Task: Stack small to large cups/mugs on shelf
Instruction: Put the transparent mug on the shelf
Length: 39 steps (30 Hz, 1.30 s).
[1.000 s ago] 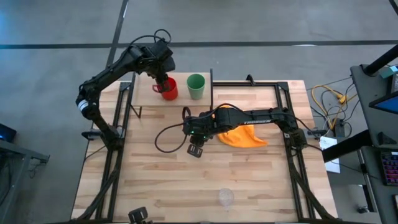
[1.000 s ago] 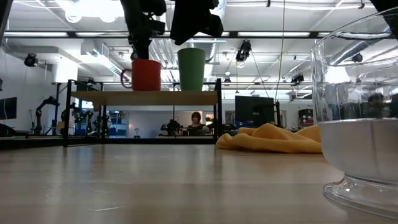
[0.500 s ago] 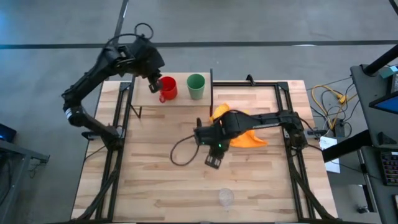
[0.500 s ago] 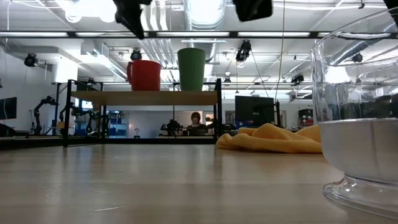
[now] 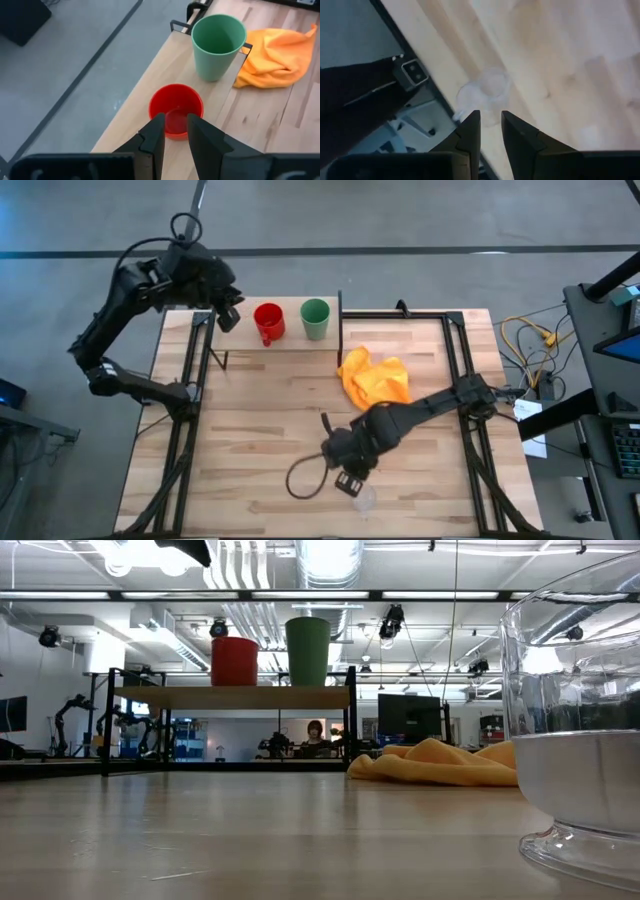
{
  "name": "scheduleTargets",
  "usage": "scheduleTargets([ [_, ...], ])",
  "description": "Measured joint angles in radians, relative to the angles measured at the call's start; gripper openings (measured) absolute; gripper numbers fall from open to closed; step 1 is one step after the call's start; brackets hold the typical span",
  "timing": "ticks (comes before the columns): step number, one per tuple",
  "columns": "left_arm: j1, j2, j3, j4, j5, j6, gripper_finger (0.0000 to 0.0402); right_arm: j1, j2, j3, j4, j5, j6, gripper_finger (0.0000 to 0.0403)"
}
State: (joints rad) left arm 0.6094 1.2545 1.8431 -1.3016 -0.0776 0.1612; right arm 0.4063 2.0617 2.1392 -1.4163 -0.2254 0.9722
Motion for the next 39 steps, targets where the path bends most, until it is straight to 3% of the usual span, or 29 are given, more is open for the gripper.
scheduleTargets([
  [16,0.000,-0.012,-0.002,-0.008,0.000,0.061,0.0068,0.072,0.001,-0.088,0.282,0.020,0.505,0.0073],
  [24,0.000,-0.012,-0.002,-0.085,0.000,0.165,0.0068,0.074,0.001,-0.095,0.293,0.042,0.664,0.0072],
  [39,0.001,-0.012,-0.003,-0.086,-0.001,0.165,0.0068,0.080,0.001,-0.143,0.298,0.044,0.876,0.0072],
])
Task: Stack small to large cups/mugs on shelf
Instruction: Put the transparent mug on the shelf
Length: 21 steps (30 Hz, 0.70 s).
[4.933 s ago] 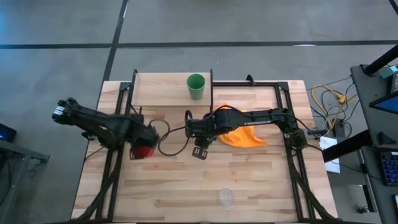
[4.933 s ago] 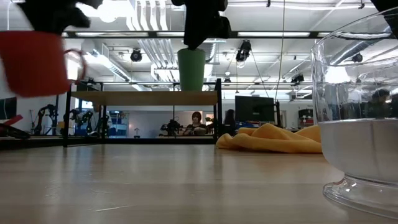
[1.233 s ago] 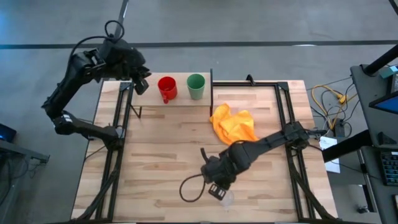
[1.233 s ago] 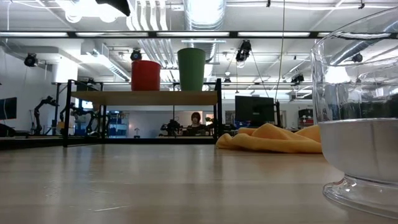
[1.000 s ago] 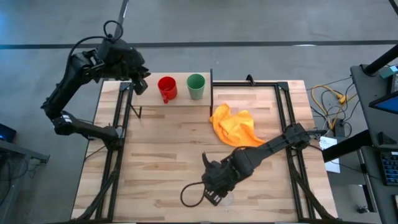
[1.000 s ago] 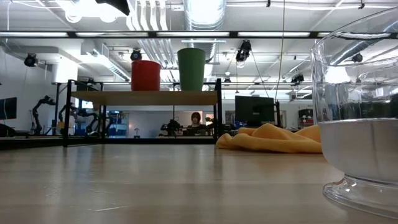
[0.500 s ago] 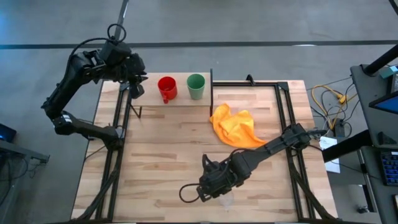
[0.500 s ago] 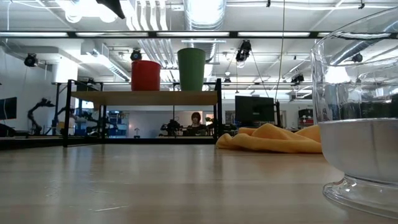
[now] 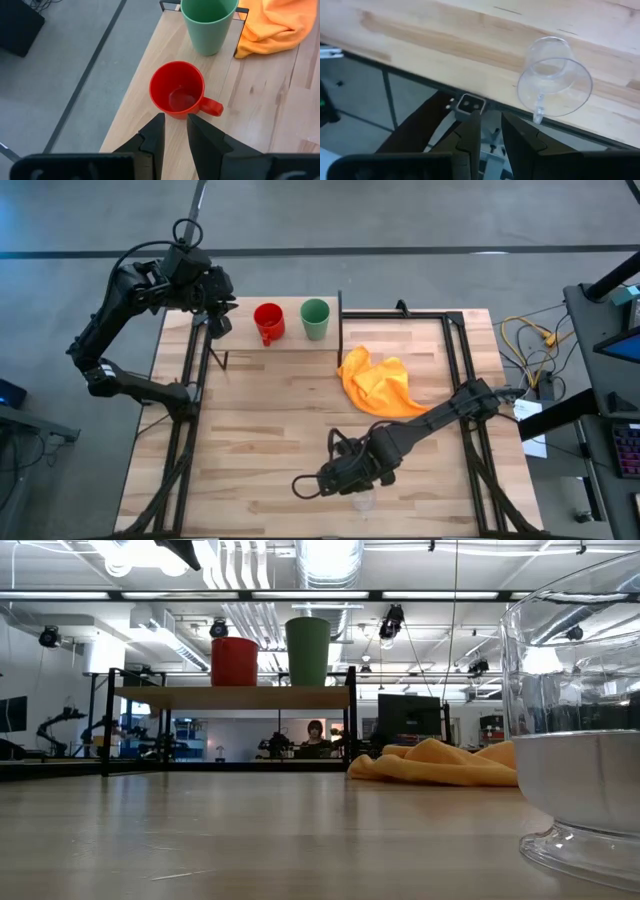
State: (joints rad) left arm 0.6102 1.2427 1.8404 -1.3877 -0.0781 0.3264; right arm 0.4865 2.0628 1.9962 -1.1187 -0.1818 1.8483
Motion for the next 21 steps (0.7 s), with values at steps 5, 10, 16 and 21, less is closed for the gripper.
scheduleTargets([
  [5,0.000,0.000,-0.001,0.000,0.000,0.000,0.0068,0.014,0.001,-0.058,0.003,-0.025,0.043,0.0072],
  [10,0.000,0.000,-0.002,0.000,0.000,0.000,0.0068,0.025,0.001,-0.100,0.003,-0.069,0.041,0.0072],
  [16,0.000,0.000,-0.003,0.001,0.000,0.000,0.0068,0.029,0.001,-0.135,-0.018,-0.081,-0.021,0.0069],
  [21,0.000,0.000,-0.010,0.001,0.000,-0.005,0.0068,0.029,0.001,-0.172,-0.100,-0.081,-0.059,0.0064],
])
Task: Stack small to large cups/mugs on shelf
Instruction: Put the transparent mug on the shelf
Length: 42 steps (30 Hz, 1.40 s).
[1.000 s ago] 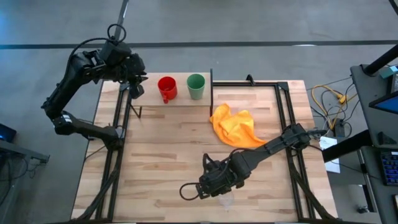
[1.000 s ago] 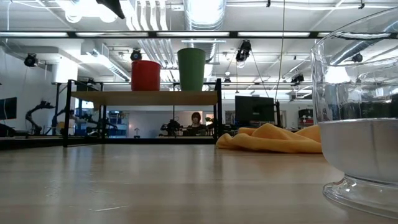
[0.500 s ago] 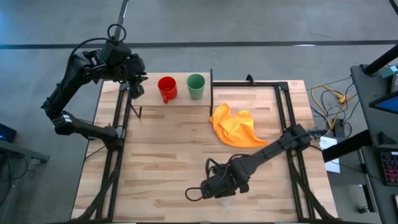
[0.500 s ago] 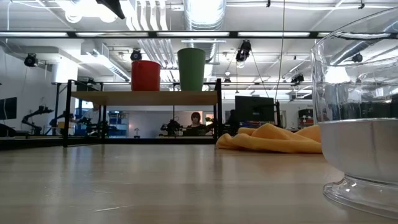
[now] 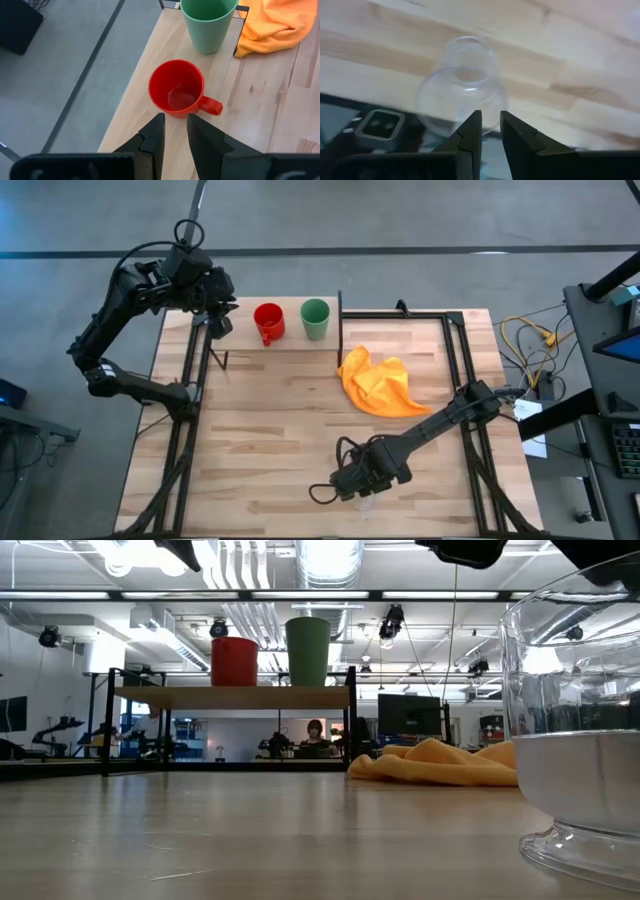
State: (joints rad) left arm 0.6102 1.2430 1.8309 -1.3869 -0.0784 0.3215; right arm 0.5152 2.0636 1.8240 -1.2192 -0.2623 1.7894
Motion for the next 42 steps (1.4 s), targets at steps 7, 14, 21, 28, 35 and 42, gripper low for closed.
scheduleTargets([
  [7,0.000,0.000,-0.001,-0.001,0.000,0.000,0.0068,0.000,0.000,-0.018,0.002,0.000,-0.093,0.0064],
  [14,0.000,0.000,-0.002,-0.001,0.000,-0.001,0.0068,0.000,0.000,-0.058,0.004,0.000,-0.155,0.0063],
  [21,0.000,0.000,-0.002,-0.001,0.000,-0.001,0.0068,0.000,0.000,-0.076,0.015,0.001,-0.179,0.0063],
  [28,0.000,0.000,-0.002,0.000,0.000,-0.001,0.0068,-0.001,0.000,-0.077,0.061,0.004,-0.201,0.0063],
  [35,0.000,0.000,-0.002,0.001,0.000,-0.001,0.0068,-0.004,0.030,-0.078,0.064,0.009,-0.294,0.0048],
  [42,0.000,0.000,-0.002,0.001,0.000,-0.001,0.0068,-0.035,0.032,-0.078,0.069,0.035,-0.310,0.0009],
])
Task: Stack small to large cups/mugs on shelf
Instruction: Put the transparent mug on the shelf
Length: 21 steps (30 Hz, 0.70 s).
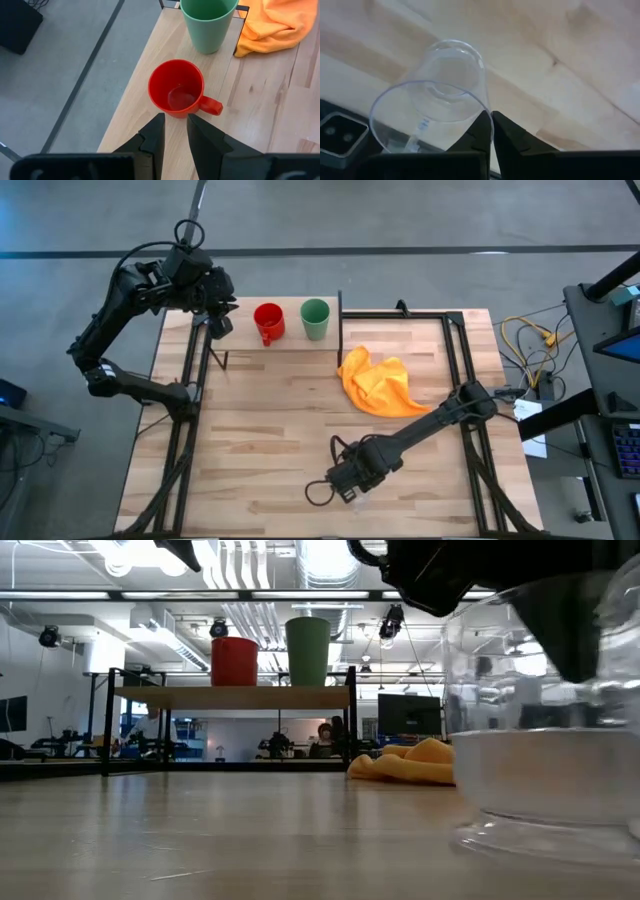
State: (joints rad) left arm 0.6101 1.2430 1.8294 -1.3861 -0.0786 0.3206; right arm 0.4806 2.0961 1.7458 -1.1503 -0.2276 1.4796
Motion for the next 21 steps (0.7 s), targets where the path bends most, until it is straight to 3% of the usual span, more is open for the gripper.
scheduleTargets([
  [7,0.000,0.000,0.000,-0.002,0.000,0.000,0.0068,-0.051,-0.026,0.058,-0.004,0.007,-0.050,0.0008],
  [12,0.000,0.000,0.000,-0.014,0.000,-0.004,0.0068,-0.101,-0.028,0.161,-0.107,0.084,-0.111,0.0008],
  [17,0.000,0.000,0.000,-0.040,0.035,-0.053,0.0068,-0.181,-0.030,0.299,-0.292,0.270,-0.120,0.0008],
  [21,-0.003,-0.002,0.000,-0.077,0.074,-0.098,0.0068,-0.242,-0.031,0.422,-0.310,0.442,-0.132,0.0008],
])
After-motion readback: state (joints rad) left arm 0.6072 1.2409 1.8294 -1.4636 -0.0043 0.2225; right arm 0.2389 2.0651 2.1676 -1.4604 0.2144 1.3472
